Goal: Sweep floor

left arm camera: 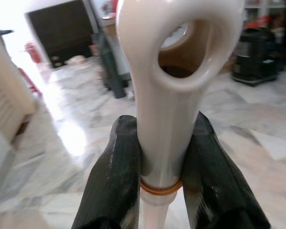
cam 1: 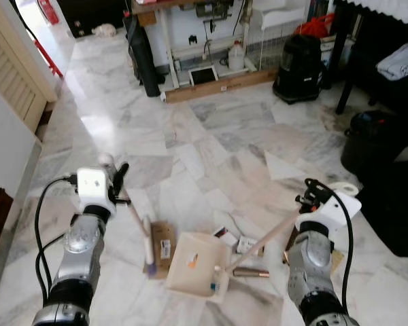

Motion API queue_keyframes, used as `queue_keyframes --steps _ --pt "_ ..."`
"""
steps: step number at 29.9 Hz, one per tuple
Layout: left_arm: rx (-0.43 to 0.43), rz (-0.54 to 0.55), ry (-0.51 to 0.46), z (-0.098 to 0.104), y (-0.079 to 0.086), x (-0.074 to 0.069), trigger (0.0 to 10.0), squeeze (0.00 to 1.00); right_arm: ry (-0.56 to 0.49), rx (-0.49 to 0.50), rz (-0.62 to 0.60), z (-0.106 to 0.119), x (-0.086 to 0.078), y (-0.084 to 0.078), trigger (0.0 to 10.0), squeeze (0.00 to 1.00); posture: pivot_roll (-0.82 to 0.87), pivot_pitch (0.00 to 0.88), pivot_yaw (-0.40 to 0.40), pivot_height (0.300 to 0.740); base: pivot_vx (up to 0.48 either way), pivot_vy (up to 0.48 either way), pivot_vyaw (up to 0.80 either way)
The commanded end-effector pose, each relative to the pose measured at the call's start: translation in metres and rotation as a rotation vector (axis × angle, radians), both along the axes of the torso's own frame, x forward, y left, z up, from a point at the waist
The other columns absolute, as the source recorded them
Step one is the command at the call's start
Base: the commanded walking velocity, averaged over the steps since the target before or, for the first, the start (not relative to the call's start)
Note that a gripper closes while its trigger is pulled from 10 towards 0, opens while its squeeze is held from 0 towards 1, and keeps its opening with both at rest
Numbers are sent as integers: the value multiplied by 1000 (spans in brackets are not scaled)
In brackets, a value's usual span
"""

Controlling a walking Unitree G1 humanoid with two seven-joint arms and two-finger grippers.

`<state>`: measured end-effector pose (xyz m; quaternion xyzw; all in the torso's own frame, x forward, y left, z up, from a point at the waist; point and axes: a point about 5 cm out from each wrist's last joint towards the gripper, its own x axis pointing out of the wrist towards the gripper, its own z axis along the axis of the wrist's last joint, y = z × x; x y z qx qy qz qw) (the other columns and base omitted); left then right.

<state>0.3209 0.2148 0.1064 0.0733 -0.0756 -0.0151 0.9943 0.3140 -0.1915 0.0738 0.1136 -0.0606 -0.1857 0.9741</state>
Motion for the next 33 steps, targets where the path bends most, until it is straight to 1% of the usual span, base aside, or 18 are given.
queue_keyframes --steps 1,2,3,5,8,9,10,16,19,23,30,33 --pt "43 36 -133 27 8 2 10000 0 -49 -24 18 9 2 0 10000 0 83 0 71 740 0 0 0" --pt "51 26 -151 31 5 3 10000 0 -49 -38 22 10 2 -2 10000 0 83 0 64 740 0 0 0" --pt "73 -9 -148 30 -1 4 10000 0 -50 -55 29 11 3 -2 10000 0 79 0 52 740 0 0 0" --pt "81 -23 -144 29 -3 5 10000 0 -51 -61 31 12 4 -3 10000 0 79 0 52 740 0 0 0" --pt "78 -38 -114 19 -8 0 10000 0 -53 -78 44 13 4 -1 10000 0 60 0 35 740 0 0 0" --pt "82 -37 -102 13 -10 -3 10000 0 -54 -85 55 13 4 1 10000 0 58 0 24 740 0 0 0" --pt "78 -27 -97 10 -10 -6 10000 0 -51 -95 68 13 4 2 10000 0 66 0 16 740 0 0 0" --pt "65 1 -96 7 -7 -11 10000 0 -31 -107 74 7 1 4 10000 0 101 0 8 740 0 0 0" --pt "68 15 -87 4 -3 -15 10000 0 -23 -149 92 5 -3 6 10000 0 118 0 -1 740 0 0 0" --pt "53 39 -84 2 1 -18 10000 0 -17 -155 94 0 -8 7 10000 0 141 0 2 740 0 0 0" --pt "50 1 -56 -3 -7 -18 10000 0 -8 -167 85 -2 -11 3 10000 0 125 0 41 740 0 0 0" --pt "53 -9 -52 -4 -9 -17 10000 0 -11 -179 80 -1 -12 0 10000 0 118 0 41 740 0 0 0"
